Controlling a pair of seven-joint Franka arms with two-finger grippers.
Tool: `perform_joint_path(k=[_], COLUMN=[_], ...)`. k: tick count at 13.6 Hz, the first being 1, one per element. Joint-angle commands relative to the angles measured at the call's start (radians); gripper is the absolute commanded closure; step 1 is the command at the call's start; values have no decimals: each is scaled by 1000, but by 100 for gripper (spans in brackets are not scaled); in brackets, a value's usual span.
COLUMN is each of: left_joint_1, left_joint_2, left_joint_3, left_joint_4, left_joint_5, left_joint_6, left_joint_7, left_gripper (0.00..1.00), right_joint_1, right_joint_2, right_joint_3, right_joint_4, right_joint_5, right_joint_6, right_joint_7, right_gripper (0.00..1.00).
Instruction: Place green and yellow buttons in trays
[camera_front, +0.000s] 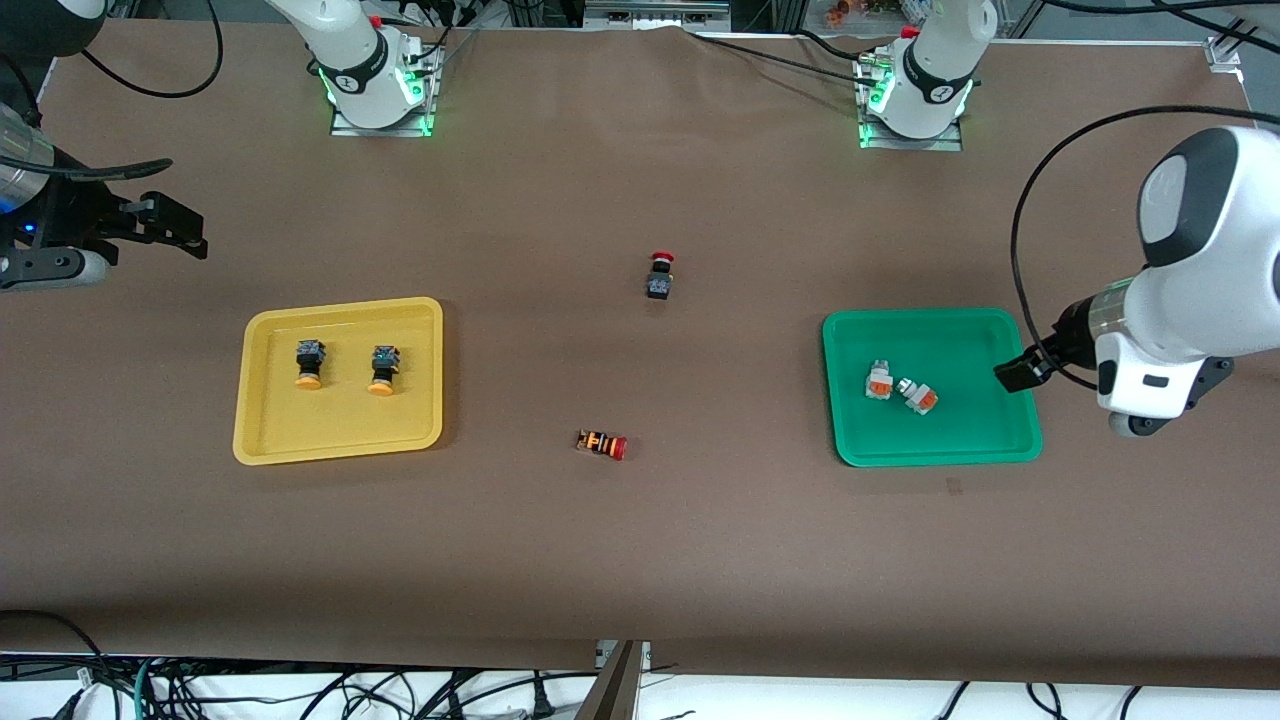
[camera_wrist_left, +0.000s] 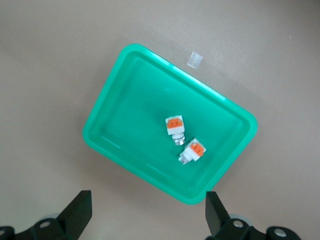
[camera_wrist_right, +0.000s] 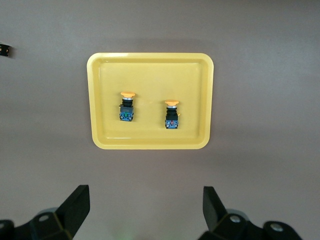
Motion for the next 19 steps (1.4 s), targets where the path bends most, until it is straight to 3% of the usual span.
perform_joint_path(k=[1, 5, 8, 12, 15, 19], left_joint_1=[16, -20, -98, -188, -212, -197], left_joint_2=[-49, -165, -296, -427, -436, -416], left_joint_3=[8, 146, 232, 238, 260, 291], left_joint_4=[-15, -154, -323, -316, -310, -281], left_joint_5=[-18, -21, -36, -27, -16, -92], left_joint_6=[-57, -21, 114, 135, 70, 75], left_joint_7=[183, 538, 619, 605, 675, 717], left_gripper=[0, 0, 0, 0, 0, 0], right_joint_1=[-6, -6, -8, -8, -11, -11], right_joint_2=[11, 11, 11, 11, 11, 11], right_joint_3=[5, 6, 5, 6, 5, 5], right_joint_4=[29, 29, 29, 29, 29, 29], right_joint_5=[5, 7, 8, 8, 8, 8], right_joint_6=[-19, -19, -17, -17, -17, -17], right_joint_7=[-9, -9, -11, -9, -9, -9], right_gripper=[0, 0, 0, 0, 0, 0])
